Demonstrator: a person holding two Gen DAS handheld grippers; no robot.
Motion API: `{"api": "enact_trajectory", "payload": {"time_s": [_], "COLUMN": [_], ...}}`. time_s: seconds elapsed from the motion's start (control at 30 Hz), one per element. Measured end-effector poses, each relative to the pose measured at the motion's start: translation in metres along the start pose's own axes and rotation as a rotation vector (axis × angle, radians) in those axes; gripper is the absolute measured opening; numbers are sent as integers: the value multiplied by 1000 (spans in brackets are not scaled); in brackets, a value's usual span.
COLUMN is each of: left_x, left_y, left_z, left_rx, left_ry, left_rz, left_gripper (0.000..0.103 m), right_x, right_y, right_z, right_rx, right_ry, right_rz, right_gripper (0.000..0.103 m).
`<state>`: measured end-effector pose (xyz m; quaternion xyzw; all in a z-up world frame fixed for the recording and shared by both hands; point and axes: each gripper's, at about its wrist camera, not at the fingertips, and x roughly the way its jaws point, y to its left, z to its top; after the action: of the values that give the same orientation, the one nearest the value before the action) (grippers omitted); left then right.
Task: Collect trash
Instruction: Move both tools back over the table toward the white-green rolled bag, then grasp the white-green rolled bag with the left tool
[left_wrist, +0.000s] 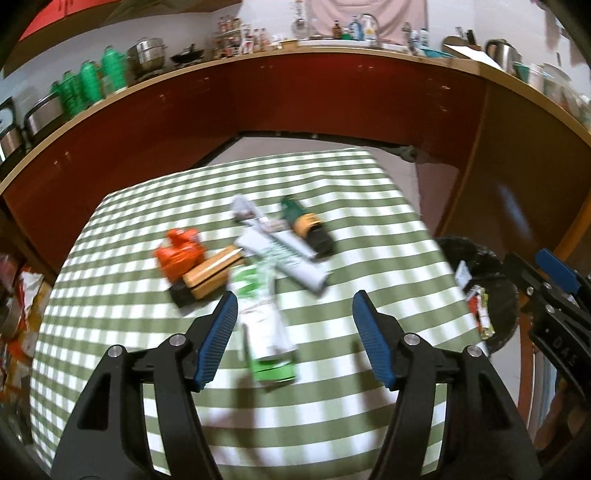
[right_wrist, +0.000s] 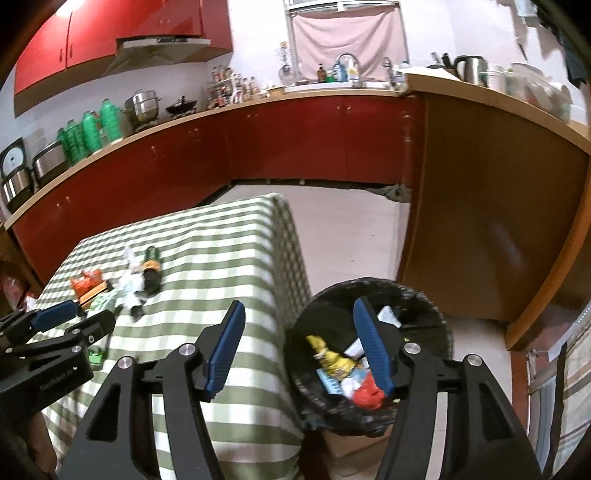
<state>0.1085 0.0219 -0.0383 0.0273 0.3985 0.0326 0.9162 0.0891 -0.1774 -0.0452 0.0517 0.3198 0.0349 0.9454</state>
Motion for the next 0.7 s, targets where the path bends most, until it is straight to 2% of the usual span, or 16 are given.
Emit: {"api": "enact_trajectory", "payload": {"time_s": [0.2,0.33,0.5,0.7], "left_x": [15,29,36,30], "left_y": [22,27,35,46], "left_z": [-4,-7,-12,-15], "left_rx": [-34,-47,-61,-77], "left_ry": [32,69,86,88], "left_rz": [32,10,-48,-83], "left_gripper": [66,66,32,30], "right_x": [2,4,8,17], "right_y": [29,43,60,82], "right_z": [0,2,4,5], "right_rx": [-37,-50,-81,-111], "right_ry": [19,32,43,59], "right_rz": [32,48,67,94], "right_gripper": [61,62,62,62]}}
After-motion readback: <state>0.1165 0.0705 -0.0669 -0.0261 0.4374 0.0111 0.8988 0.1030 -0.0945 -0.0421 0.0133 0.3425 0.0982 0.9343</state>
